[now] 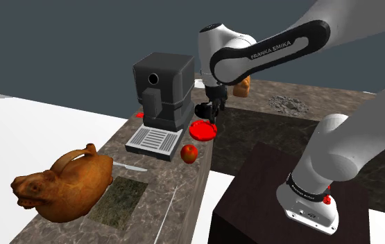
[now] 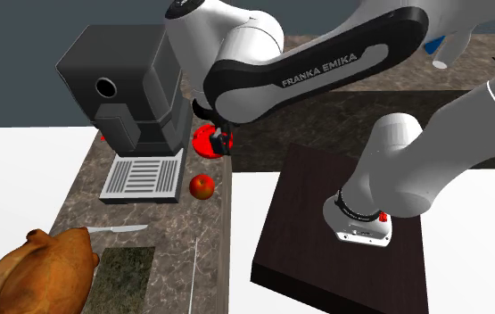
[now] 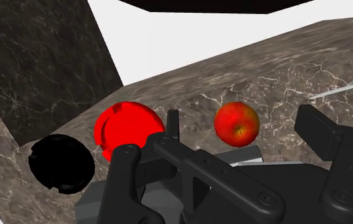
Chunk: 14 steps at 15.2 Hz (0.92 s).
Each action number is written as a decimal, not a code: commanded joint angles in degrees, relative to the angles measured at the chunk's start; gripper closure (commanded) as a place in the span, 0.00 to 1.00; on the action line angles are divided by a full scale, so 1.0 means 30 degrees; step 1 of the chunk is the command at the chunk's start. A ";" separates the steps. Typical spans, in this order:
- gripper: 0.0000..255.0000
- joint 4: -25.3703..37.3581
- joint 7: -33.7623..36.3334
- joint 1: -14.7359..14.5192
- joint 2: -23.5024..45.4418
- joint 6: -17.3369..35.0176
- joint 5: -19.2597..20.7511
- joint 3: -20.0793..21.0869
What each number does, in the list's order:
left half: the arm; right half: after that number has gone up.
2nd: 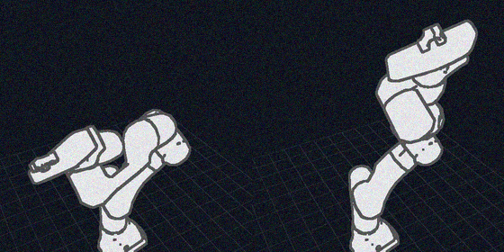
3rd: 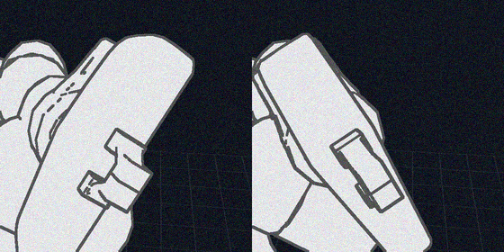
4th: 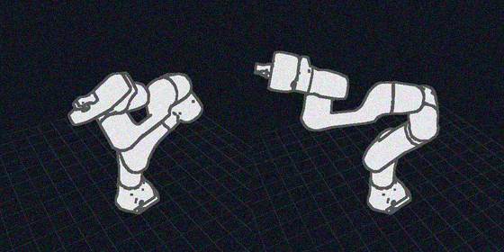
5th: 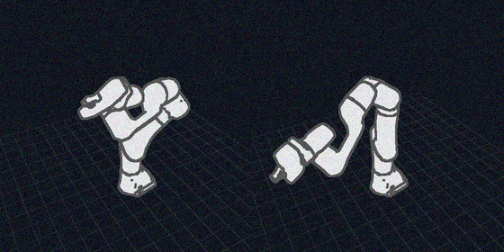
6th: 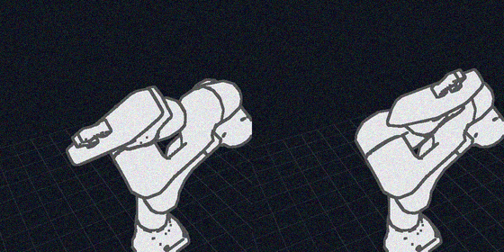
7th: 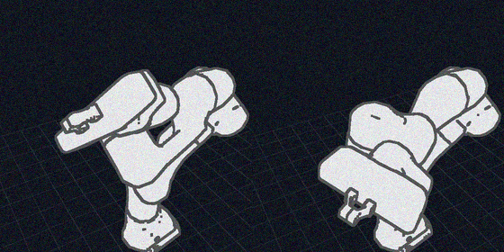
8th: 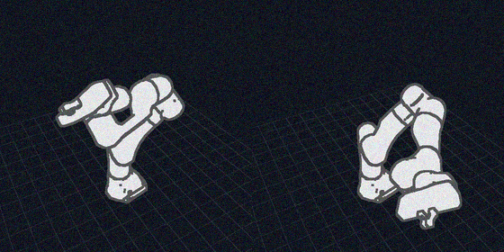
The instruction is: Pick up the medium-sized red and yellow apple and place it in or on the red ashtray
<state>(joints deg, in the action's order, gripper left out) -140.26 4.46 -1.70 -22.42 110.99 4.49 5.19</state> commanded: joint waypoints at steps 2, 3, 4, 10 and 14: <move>0.00 0.0313 0.0253 -0.0032 0.2176 0.1719 -0.0069 0.0123; 0.00 0.0525 0.0340 -0.0046 0.2921 0.2197 -0.0084 0.0171; 0.00 0.0763 0.0426 -0.0063 0.3672 0.2656 -0.0094 0.0216; 0.00 0.2699 0.0917 -0.0205 0.8252 0.4976 -0.0054 0.0444; 0.00 0.4456 0.1197 -0.0368 1.1320 0.6076 0.0026 0.0531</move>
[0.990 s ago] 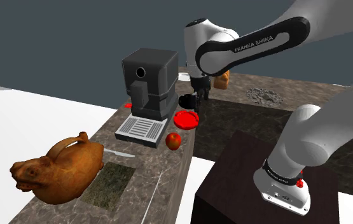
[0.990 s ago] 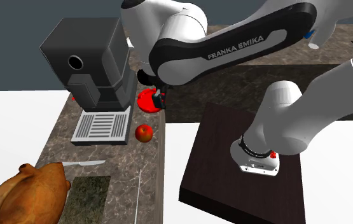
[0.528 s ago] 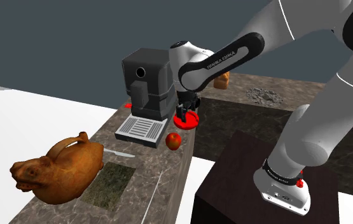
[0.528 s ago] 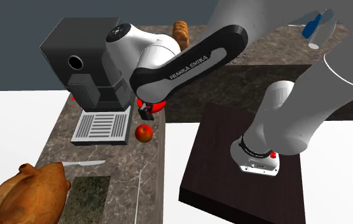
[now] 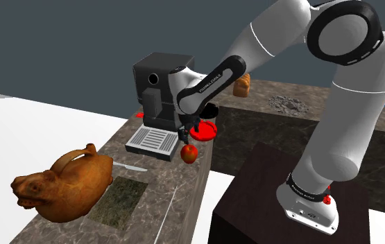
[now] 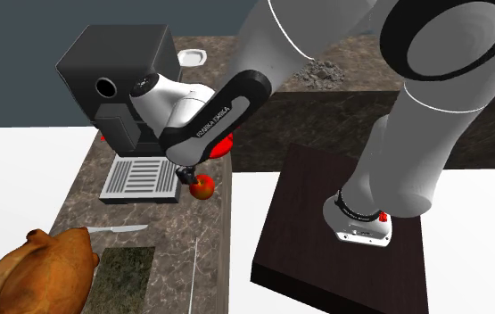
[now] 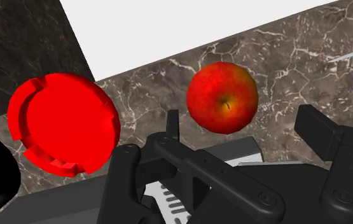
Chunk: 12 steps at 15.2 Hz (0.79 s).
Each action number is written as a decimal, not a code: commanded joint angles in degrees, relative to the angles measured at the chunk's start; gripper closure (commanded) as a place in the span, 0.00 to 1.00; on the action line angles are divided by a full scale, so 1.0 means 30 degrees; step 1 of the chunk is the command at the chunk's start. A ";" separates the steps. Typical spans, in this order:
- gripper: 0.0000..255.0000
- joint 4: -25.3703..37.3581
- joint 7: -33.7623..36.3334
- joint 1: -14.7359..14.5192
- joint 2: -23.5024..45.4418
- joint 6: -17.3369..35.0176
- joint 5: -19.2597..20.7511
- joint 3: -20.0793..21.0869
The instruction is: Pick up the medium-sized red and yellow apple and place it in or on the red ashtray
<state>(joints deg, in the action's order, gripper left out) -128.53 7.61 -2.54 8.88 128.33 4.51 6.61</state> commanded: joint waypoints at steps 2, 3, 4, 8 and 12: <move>0.00 0.0896 0.0226 -0.0137 0.1727 0.0737 0.0075 0.0052; 0.00 0.0803 0.0252 -0.0140 0.1879 0.0980 0.0114 0.0036; 0.00 0.0714 0.0279 -0.0143 0.2034 0.1223 0.0154 0.0019; 0.00 0.0400 0.0393 -0.0160 0.2691 0.2186 0.0324 -0.0057; 0.00 0.0361 0.0410 -0.0164 0.2790 0.2324 0.0350 -0.0069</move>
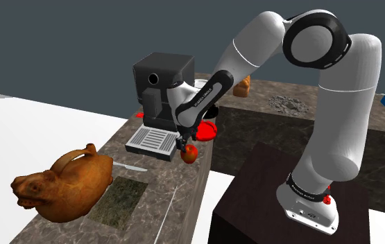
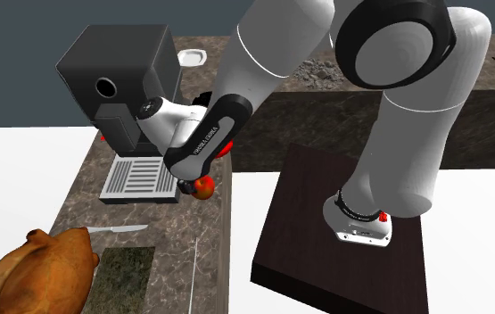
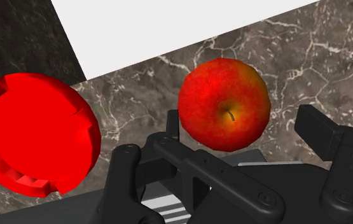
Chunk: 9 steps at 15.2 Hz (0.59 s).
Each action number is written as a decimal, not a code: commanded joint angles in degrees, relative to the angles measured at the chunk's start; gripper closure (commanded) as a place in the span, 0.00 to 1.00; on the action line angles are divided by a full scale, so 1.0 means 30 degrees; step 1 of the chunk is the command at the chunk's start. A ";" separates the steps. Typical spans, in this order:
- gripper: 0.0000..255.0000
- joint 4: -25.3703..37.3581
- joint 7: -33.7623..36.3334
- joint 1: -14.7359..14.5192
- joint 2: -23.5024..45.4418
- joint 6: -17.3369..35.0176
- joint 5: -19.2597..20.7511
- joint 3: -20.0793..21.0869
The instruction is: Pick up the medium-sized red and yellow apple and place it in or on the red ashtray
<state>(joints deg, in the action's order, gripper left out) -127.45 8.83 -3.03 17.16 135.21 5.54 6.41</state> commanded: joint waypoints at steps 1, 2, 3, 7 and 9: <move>0.00 0.0002 0.0002 0.0001 0.0028 0.0031 0.0007 -0.0004; 0.00 0.0002 0.0002 0.0001 0.0028 0.0031 0.0007 -0.0004; 0.00 0.0002 0.0002 0.0001 0.0028 0.0031 0.0007 -0.0004; 1.00 0.0001 0.0002 0.0000 0.0025 0.0027 0.0006 -0.0003; 1.00 0.0001 0.0002 0.0000 0.0025 0.0027 0.0006 -0.0003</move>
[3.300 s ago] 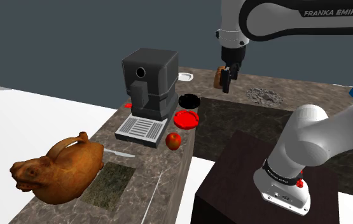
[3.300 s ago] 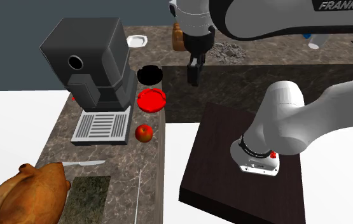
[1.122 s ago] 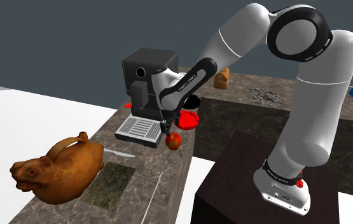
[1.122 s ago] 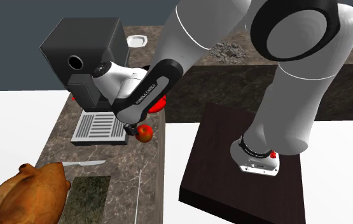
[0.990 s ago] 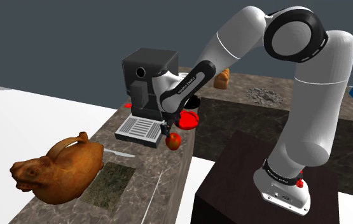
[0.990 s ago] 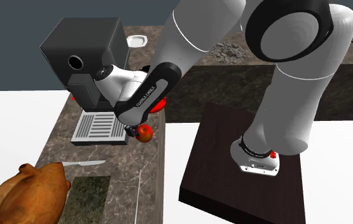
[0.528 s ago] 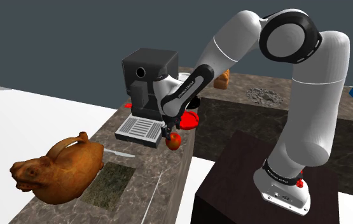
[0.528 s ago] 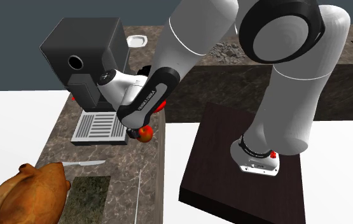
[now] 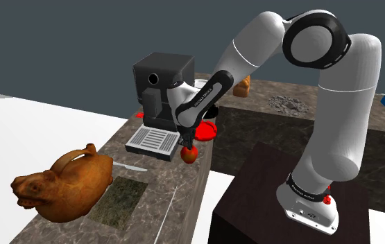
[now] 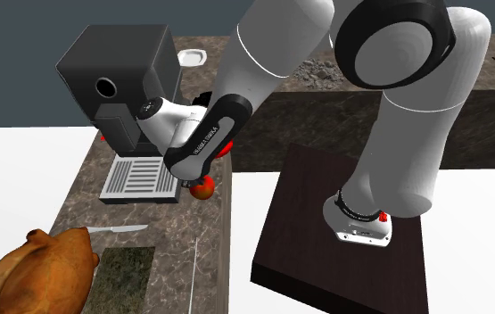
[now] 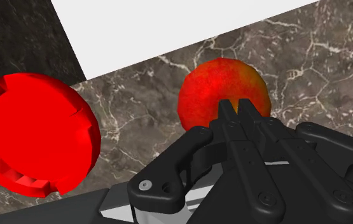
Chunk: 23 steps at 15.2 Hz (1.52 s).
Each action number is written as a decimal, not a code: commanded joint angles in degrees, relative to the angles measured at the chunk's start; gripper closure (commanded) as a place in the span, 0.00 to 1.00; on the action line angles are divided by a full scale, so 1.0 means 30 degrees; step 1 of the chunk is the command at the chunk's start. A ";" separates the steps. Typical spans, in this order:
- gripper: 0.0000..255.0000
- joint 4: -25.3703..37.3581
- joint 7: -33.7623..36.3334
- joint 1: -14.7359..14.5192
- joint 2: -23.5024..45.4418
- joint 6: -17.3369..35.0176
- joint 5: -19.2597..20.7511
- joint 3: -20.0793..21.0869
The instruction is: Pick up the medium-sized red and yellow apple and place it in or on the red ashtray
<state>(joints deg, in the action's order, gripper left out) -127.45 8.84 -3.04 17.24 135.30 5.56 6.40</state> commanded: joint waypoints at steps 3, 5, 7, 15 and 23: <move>1.00 0.0000 0.0000 0.0000 0.0000 0.0000 0.0000 0.0000; 1.00 0.0001 0.0000 0.0000 0.0000 -0.0001 0.0000 0.0000; 1.00 0.0010 -0.0039 0.0013 -0.0210 -0.0216 -0.0047 0.0020; 1.00 0.0253 -0.0325 0.0090 -0.1801 -0.2030 -0.0402 0.0147; 1.00 0.0765 -0.0573 0.0131 -0.3191 -0.3914 -0.0698 0.0217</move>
<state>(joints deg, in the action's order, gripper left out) -125.34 7.16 -2.62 8.28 124.36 3.60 7.00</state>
